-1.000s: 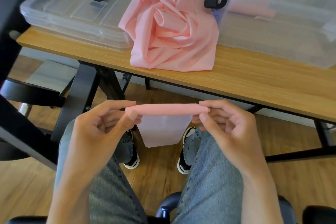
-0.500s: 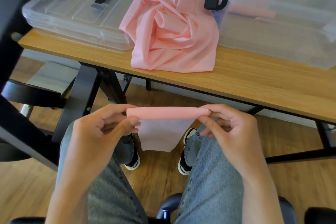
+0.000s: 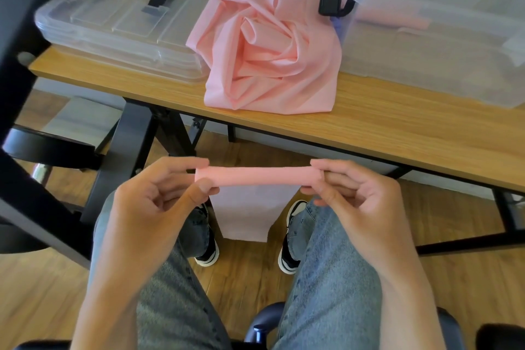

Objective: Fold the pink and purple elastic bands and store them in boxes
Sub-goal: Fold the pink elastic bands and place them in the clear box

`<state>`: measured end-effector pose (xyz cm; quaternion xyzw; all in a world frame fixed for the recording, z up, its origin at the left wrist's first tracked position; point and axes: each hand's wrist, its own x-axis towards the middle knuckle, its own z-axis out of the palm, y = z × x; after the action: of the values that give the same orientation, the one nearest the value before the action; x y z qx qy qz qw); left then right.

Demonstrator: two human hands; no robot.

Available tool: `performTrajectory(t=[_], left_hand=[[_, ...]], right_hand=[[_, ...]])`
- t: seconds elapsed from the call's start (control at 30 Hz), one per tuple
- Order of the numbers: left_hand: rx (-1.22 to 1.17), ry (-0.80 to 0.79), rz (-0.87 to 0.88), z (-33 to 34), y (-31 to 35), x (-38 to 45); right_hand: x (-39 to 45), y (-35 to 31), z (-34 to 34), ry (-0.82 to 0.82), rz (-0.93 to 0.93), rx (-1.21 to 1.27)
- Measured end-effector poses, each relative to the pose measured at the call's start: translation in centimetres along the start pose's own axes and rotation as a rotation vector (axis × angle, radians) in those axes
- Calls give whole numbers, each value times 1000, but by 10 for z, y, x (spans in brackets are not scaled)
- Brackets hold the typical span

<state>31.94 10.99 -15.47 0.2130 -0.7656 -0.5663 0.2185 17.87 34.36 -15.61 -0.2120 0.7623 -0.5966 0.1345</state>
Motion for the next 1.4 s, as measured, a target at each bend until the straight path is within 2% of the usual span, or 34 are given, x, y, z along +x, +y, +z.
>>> performTrajectory(t=[0.2,0.4,0.6,0.77,1.13,1.4], left_hand=[[109,-34,5,1,-1,0],[74,-37,-11,4,-2,0],[-47,-7,5,3,0,0],[-57,-1,3,3,0,1],[148,-64,19,-1,0,0],[37,-44,1,0,0,-1]], right_hand=[[1,3,-1,34,13,-61],[0,1,-2,6,1,-95],[-1,-6,1,-7,19,38],[0,-4,1,18,3,30],[0,0,-2,69,-43,-215],[0,-6,0,-18,10,-59]])
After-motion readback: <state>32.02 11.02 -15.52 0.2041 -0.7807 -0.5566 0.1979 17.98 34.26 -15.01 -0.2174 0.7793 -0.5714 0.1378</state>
